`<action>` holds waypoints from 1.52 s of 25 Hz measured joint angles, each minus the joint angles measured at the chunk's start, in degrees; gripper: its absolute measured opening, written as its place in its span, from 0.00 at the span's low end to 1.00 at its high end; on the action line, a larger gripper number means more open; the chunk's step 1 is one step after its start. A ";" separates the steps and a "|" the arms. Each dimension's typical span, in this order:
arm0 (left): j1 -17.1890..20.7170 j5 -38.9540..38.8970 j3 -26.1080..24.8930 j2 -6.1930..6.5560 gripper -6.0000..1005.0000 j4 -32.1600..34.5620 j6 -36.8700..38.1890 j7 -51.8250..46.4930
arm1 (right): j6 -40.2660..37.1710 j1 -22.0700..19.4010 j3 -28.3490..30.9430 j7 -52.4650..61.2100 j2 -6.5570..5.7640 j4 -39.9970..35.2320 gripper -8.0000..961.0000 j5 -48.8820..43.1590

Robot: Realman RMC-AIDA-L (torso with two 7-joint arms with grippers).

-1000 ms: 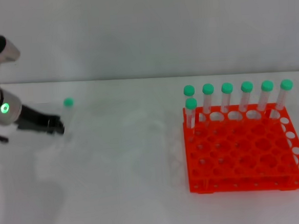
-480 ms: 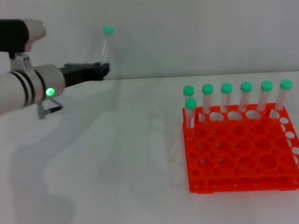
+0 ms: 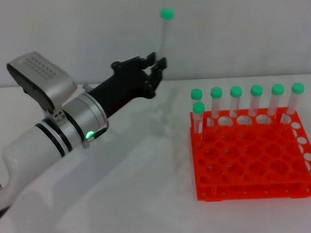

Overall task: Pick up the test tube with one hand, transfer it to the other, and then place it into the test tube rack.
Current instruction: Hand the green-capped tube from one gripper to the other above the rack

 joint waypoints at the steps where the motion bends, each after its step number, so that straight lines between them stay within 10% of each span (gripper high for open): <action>1: 0.20 0.07 0.00 -0.11 0.20 0.79 1.69 1.40 | -2.32 -0.78 -0.06 5.63 -1.01 -0.14 0.91 -3.90; 9: 2.03 0.37 -0.26 -0.34 0.20 8.82 9.93 11.24 | -22.95 -2.59 -0.14 28.59 -6.96 0.11 0.91 -27.15; 24: 7.35 4.74 -0.22 -0.91 0.20 21.24 9.71 23.72 | -23.35 9.64 -0.06 29.74 -4.35 -0.88 0.91 -38.74; 38: 8.29 3.43 -1.30 -1.16 0.20 21.60 8.61 24.24 | -26.64 9.09 1.46 34.80 -7.21 -2.58 0.91 -42.92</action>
